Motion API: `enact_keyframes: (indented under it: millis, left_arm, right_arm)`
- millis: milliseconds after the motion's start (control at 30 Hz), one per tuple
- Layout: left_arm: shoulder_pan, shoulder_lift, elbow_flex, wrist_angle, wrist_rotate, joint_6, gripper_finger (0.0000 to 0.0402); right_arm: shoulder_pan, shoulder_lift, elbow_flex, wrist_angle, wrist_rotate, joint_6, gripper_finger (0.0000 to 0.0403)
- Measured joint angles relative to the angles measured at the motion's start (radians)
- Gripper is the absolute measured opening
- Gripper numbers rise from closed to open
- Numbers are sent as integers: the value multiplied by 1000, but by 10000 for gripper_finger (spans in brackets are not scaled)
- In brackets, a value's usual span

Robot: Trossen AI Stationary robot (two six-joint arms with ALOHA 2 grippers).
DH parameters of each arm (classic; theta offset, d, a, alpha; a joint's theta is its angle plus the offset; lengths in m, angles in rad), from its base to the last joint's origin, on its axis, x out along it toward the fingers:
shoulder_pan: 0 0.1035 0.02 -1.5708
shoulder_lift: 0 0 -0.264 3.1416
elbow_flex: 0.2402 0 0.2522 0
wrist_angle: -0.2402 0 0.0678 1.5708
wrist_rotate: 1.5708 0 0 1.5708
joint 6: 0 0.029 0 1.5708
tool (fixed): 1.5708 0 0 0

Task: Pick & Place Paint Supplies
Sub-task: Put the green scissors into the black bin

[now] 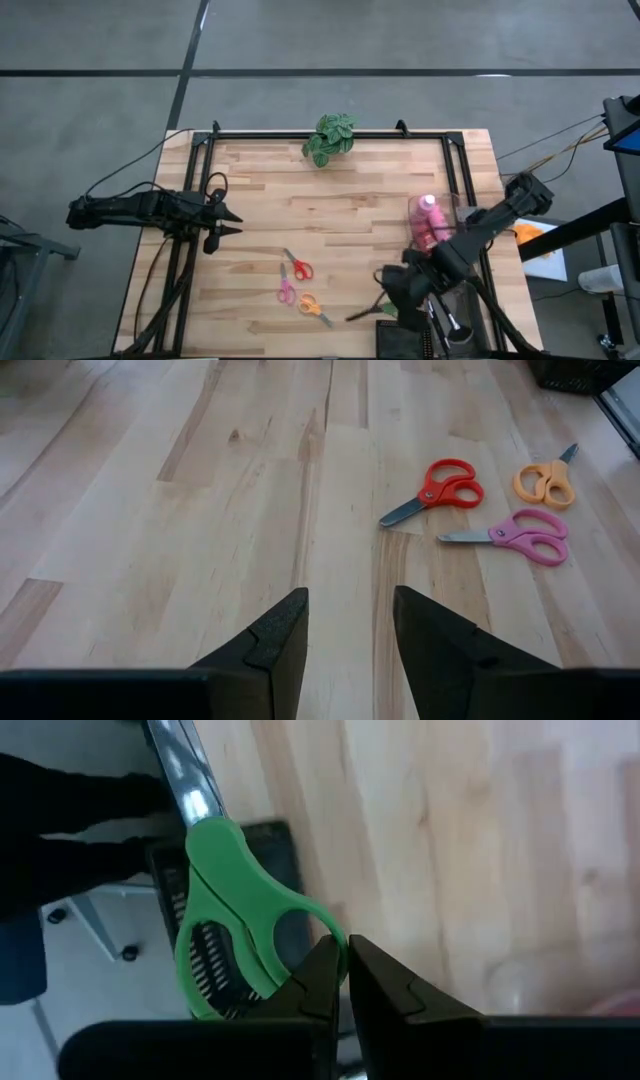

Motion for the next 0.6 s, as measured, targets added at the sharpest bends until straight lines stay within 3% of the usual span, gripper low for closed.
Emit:
enact_keyframes:
  millis: [333,600]
  left_arm:
    - [0,0,0,0,0,0,149]
    - [0,0,0,0,0,0,149]
  right_arm:
    - [178,6,-82,71,36,330,16]
    - [251,51,-181,218,36,394,16]
